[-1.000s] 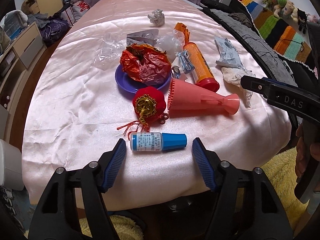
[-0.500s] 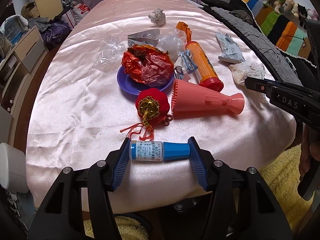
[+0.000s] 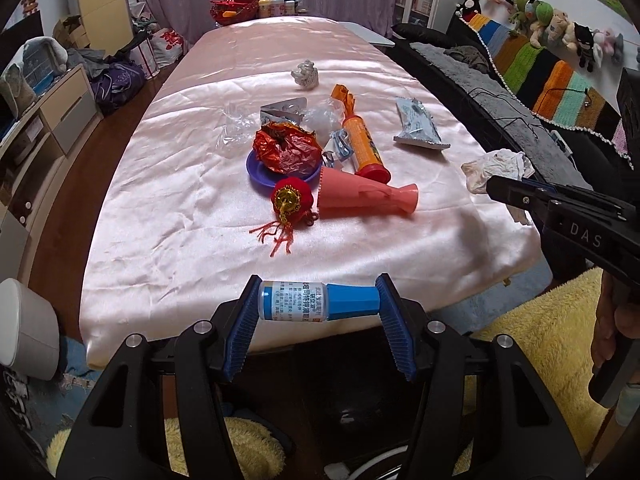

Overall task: Collect trash
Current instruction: 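Lower the tissue and bottle into the black bin and open both tools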

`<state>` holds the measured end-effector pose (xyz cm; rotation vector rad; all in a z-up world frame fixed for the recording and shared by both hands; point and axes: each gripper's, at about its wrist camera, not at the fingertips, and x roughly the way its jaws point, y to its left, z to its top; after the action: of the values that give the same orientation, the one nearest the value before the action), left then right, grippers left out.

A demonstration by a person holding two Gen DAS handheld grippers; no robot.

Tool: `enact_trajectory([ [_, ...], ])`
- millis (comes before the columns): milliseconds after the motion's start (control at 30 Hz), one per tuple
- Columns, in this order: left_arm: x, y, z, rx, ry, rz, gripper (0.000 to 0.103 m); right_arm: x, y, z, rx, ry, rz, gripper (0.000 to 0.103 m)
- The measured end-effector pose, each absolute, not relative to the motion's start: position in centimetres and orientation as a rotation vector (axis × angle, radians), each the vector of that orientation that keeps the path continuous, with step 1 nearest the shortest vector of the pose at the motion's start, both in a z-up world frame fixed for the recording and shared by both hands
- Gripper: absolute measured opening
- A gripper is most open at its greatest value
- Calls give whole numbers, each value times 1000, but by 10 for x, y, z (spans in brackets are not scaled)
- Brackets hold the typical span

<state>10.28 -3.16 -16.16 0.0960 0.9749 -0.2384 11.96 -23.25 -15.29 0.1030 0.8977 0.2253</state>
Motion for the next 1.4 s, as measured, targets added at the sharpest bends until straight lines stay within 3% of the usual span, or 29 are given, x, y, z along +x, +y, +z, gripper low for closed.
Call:
enact_trajectory([
  [300, 59, -29, -188, 73, 1051, -264, 55, 72, -217, -177, 117, 984, 323, 16],
  [767, 35, -36, -278, 41, 1258, -339, 55, 48, -195, -259, 153, 1222, 378, 16],
  [1233, 38, -35, -296, 31, 1315, -334, 56, 51, -189, -283, 165, 1284, 372, 18],
  [1367, 38, -33, -295, 24, 1311, -334, 69, 54, -192, -281, 184, 1279, 370, 53],
  [1400, 39, -30, -296, 24, 1307, -332, 73, 55, -192, -280, 186, 1276, 368, 53],
])
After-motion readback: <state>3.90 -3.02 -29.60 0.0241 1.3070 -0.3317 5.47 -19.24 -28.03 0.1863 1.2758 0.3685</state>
